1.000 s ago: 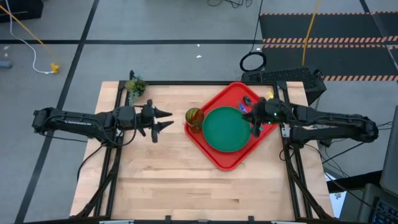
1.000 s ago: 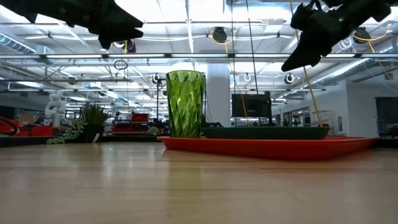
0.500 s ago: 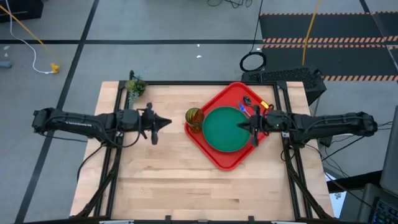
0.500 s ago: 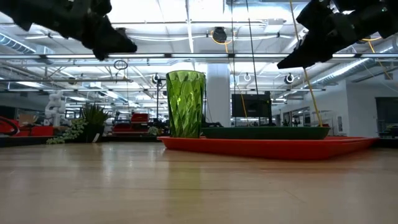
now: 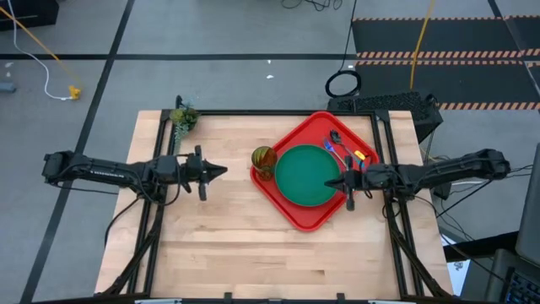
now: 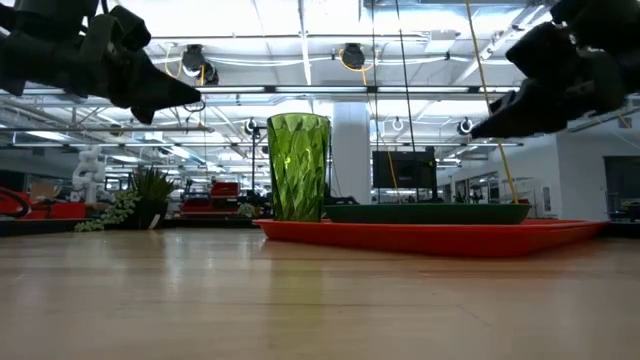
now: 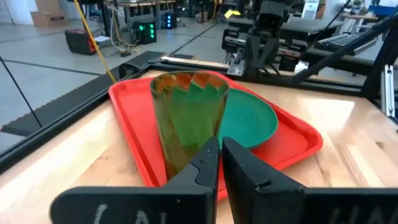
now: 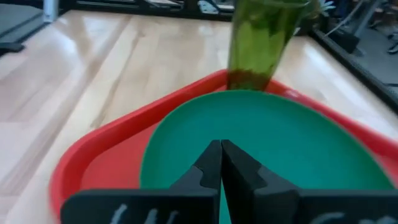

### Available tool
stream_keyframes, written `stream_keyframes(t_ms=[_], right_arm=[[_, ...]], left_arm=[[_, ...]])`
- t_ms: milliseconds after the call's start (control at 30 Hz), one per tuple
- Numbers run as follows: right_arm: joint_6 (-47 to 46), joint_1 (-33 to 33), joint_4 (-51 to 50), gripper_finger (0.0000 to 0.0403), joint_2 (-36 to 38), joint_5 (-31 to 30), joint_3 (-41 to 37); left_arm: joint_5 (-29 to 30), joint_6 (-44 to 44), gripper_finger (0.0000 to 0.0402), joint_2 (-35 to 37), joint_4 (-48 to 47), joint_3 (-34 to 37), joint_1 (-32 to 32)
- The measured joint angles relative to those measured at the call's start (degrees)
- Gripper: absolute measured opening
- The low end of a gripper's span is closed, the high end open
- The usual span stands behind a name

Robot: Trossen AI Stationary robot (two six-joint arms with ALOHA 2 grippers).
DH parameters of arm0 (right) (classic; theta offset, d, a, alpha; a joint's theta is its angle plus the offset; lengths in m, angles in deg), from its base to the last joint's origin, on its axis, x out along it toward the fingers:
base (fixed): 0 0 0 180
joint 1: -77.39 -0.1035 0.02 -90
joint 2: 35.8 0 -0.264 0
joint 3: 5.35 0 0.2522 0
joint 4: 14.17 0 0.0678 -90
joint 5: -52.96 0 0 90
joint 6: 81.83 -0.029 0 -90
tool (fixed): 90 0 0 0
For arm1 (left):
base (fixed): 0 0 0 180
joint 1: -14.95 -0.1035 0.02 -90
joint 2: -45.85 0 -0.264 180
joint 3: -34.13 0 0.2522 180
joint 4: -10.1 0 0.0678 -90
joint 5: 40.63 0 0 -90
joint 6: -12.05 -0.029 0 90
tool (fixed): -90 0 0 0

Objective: Pick and place plate/cup/fork/spoon on tray
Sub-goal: Return to Home Position

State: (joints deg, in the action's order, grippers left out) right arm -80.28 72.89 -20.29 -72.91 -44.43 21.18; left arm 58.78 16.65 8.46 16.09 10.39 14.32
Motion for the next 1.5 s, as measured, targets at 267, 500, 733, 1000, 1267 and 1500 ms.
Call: stream_keyframes(t_ms=[267, 500, 733, 1000, 1267, 1500], right_arm=[[1.1, -5.1, 7.6, 0.0000, 4.4, 1.7, -5.0], [2.6, -5.9, 7.9, 0.0000, 13.3, 6.2, -8.7], [4.0, -5.4, 8.1, 0.0000, 21.1, 7.5, -11.6], [5.7, -3.4, 5.6, 0.0000, 28.1, 12.0, -11.7], [8.1, -3.3, 2.5, 0.0000, 34.5, 5.8, -11.8], [9.0, -3.3, 0.5, 0.0000, 37.1, 6.0, -11.8]], left_arm=[[-0.2, -1.3, 0.0004, 0.5, -0.3, 0.4, 0.0], [-0.1, -1.9, 0.0016, 2.7, -0.6, 0.4, 0.0], [-0.1, -1.5, 0.0012, 3.0, -0.7, 0.4, 0.0], [-0.1, -1.0, 0.0010, 3.0, -0.7, 0.4, 0.0], [-0.1, -1.1, 0.0010, 3.0, 0.4, 0.4, 0.0], [-0.4, -1.0, 0.0009, 3.0, 1.3, 0.4, 0.0]])
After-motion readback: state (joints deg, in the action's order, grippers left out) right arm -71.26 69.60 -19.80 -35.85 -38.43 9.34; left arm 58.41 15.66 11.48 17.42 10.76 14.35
